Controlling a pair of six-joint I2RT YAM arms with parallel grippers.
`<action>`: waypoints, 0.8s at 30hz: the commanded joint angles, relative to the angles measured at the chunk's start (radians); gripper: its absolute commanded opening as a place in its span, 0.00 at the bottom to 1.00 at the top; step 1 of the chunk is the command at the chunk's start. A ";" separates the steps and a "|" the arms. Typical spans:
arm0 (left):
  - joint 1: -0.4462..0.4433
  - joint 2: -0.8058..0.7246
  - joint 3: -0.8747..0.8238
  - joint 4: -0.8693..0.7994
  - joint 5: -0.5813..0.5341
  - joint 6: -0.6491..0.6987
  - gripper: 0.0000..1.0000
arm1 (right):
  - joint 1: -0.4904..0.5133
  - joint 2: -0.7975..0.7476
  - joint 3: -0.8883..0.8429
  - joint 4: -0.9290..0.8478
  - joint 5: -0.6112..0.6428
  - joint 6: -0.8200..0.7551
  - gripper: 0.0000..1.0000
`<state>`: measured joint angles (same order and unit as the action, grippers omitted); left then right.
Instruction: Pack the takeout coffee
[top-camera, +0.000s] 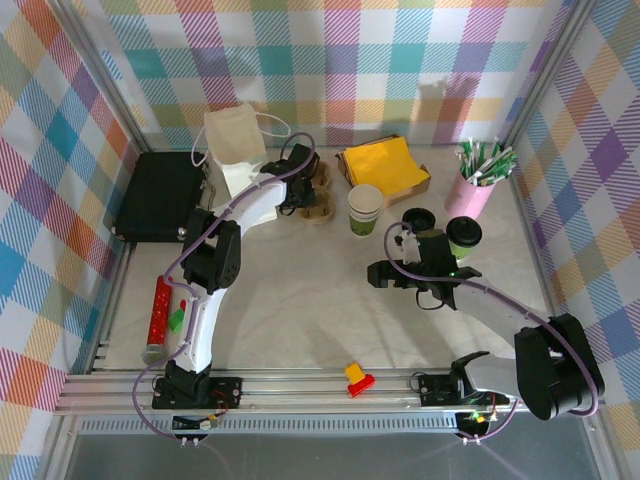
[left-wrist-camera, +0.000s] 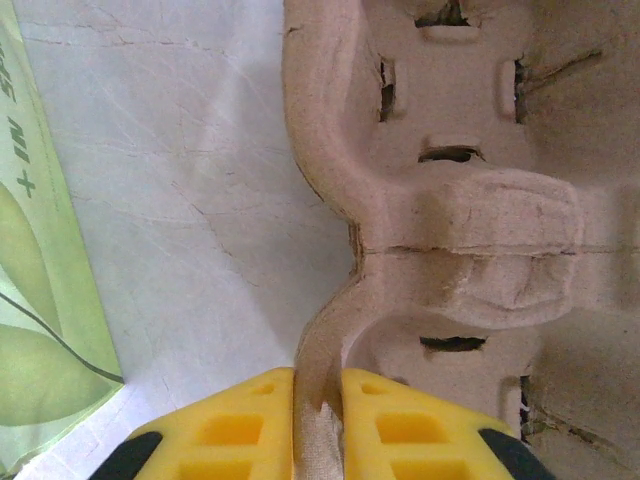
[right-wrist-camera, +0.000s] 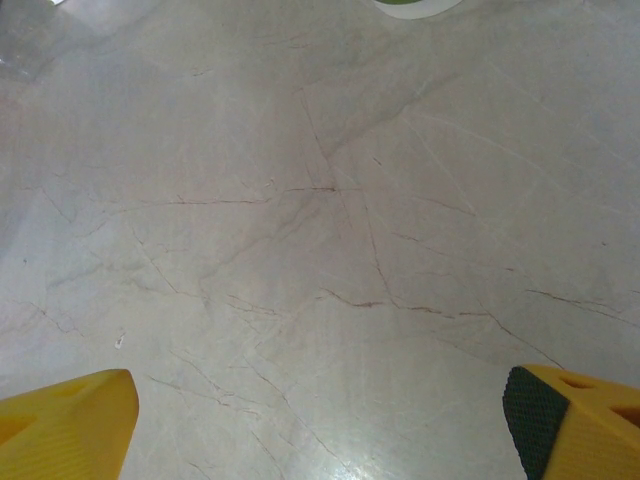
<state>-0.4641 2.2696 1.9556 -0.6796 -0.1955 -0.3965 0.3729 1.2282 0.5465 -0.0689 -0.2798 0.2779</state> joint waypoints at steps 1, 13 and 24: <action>-0.010 0.012 0.030 -0.035 -0.011 0.011 0.16 | 0.006 0.011 0.026 -0.007 -0.004 -0.015 0.95; -0.021 -0.023 0.045 -0.058 -0.013 0.035 0.10 | 0.009 0.017 0.031 -0.010 -0.001 -0.016 0.95; -0.023 -0.058 0.054 -0.064 0.023 0.028 0.04 | 0.011 0.020 0.034 -0.016 0.002 -0.019 0.95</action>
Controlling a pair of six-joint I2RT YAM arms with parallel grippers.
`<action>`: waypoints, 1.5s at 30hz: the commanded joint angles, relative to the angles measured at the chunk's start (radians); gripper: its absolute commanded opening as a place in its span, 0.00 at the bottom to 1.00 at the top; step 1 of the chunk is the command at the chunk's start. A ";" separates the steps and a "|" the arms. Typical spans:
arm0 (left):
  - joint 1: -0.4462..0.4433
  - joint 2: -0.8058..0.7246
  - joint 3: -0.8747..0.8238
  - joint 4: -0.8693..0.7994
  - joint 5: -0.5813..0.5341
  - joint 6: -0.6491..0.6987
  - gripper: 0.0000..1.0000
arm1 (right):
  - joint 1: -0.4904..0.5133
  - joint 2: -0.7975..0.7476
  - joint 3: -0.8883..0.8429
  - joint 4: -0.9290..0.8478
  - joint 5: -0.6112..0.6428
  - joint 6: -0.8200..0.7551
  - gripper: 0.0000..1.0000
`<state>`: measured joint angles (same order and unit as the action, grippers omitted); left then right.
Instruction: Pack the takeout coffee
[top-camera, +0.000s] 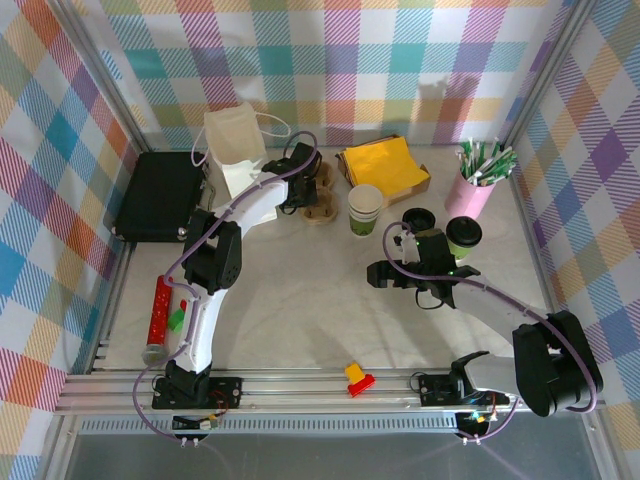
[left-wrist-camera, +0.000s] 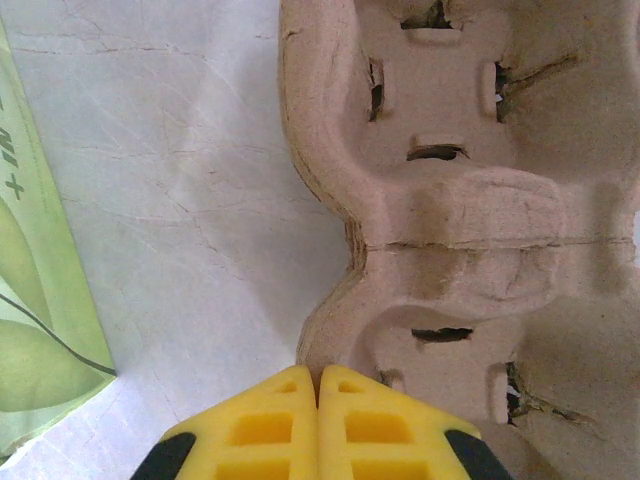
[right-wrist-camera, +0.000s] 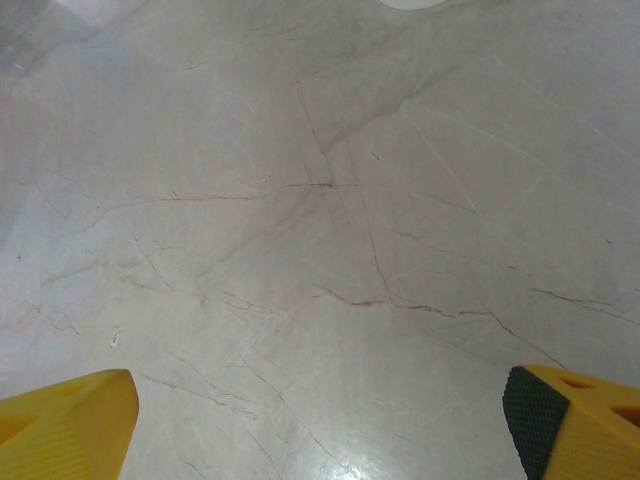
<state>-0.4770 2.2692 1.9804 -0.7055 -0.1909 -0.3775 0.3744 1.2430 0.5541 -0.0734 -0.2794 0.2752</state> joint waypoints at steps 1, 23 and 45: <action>-0.011 -0.063 0.028 -0.038 0.025 0.008 0.03 | 0.009 0.006 0.027 -0.014 0.003 -0.016 0.95; 0.030 -0.166 -0.070 0.035 0.238 -0.097 0.01 | 0.011 -0.001 0.026 -0.016 0.008 -0.018 0.95; 0.054 -0.319 -0.216 0.115 0.307 -0.170 0.00 | 0.012 0.003 0.026 -0.016 0.011 -0.019 0.95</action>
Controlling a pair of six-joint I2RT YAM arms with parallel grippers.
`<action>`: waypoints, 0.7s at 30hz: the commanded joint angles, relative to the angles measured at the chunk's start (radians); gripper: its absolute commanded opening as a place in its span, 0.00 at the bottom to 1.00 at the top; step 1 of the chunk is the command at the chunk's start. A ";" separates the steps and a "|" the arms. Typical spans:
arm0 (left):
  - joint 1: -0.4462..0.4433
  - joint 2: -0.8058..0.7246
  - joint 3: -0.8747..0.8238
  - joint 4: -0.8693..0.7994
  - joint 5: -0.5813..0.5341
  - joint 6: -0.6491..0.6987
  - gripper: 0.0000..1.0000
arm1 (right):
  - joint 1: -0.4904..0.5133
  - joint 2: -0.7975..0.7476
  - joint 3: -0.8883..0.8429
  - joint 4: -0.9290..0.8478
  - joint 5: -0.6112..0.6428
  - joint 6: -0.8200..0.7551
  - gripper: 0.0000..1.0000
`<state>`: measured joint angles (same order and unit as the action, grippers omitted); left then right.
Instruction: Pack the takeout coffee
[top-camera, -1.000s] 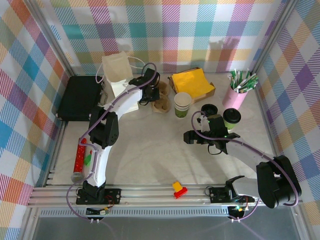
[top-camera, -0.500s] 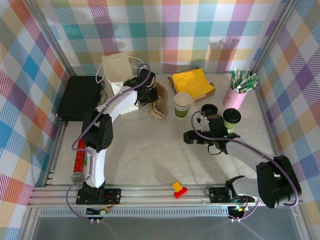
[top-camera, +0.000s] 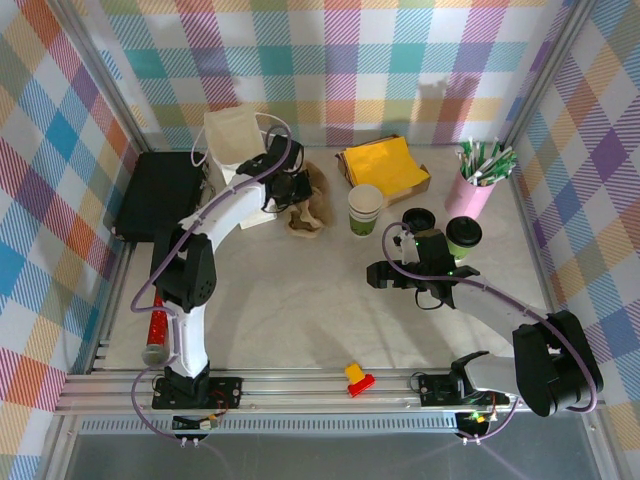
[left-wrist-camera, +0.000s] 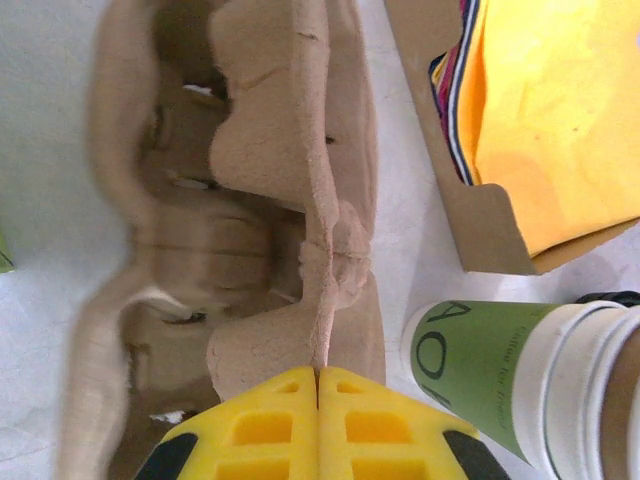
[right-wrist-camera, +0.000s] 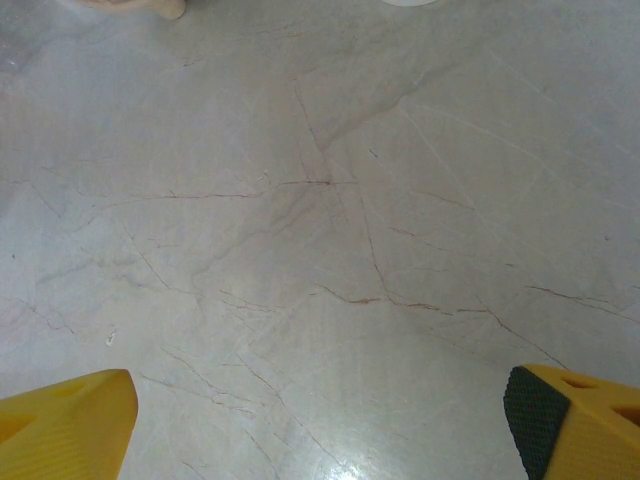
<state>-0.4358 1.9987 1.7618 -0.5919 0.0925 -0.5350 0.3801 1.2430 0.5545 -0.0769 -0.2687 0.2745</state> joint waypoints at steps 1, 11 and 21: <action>0.012 -0.055 0.004 -0.001 0.027 -0.013 0.00 | 0.006 0.001 0.025 -0.012 0.000 -0.017 0.95; 0.011 -0.196 0.008 -0.074 0.064 0.028 0.00 | 0.008 -0.170 0.003 -0.002 -0.045 -0.016 0.96; -0.001 -0.425 -0.039 -0.228 0.148 0.114 0.00 | 0.018 -0.385 0.276 -0.278 -0.096 -0.027 0.94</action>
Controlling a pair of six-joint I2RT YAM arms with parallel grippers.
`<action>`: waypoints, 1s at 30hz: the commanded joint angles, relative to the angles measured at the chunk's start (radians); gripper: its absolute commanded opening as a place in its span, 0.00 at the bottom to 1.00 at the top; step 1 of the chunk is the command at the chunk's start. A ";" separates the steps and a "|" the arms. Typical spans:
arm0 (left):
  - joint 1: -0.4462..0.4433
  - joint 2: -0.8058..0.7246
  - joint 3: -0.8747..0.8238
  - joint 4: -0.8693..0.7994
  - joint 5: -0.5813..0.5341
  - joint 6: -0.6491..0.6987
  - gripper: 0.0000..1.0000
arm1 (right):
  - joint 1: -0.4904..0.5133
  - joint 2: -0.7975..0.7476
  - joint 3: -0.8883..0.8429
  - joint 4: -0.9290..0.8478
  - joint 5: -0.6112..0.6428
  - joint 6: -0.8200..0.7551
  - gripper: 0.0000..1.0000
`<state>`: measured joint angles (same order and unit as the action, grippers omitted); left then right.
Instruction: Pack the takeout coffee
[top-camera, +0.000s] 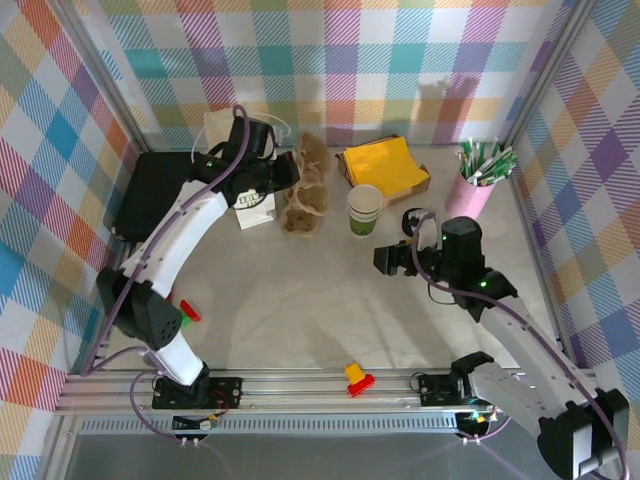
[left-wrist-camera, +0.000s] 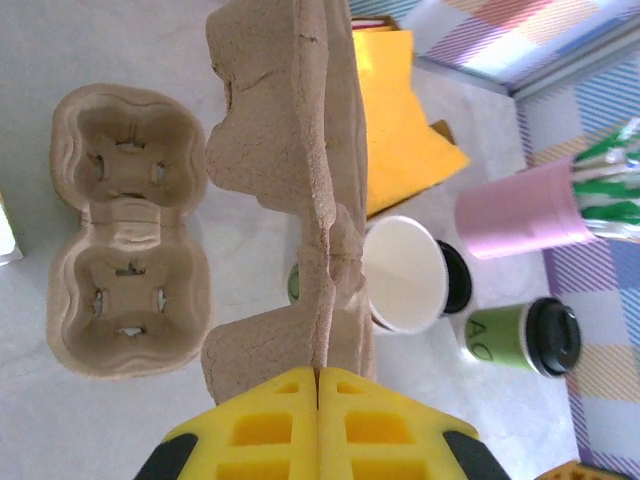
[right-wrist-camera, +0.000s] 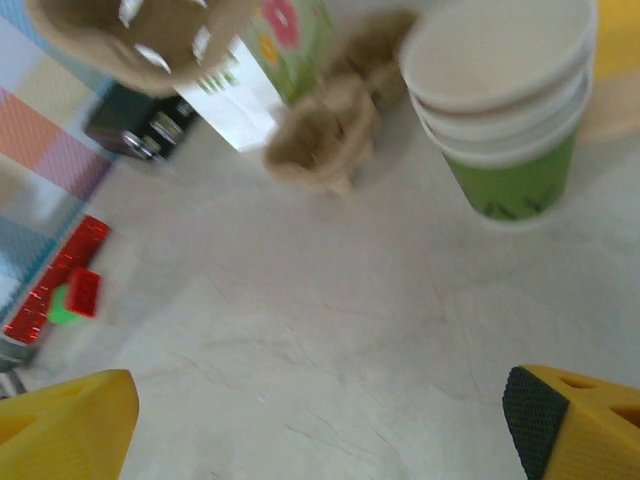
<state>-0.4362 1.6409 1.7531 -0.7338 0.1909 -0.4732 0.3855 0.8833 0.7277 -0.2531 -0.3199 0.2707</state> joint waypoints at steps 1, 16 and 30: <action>-0.001 -0.094 -0.040 -0.103 0.073 0.064 0.00 | 0.017 -0.023 0.154 -0.140 -0.056 -0.032 0.94; -0.047 -0.354 -0.230 -0.233 0.427 0.170 0.00 | 0.398 0.246 0.661 -0.496 0.233 -0.330 0.86; -0.051 -0.416 -0.323 -0.211 0.499 0.179 0.00 | 0.546 0.471 0.737 -0.497 0.421 -0.434 0.89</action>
<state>-0.4774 1.2510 1.4471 -0.9436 0.6449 -0.3164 0.9272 1.3464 1.4170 -0.7433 0.0620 -0.1265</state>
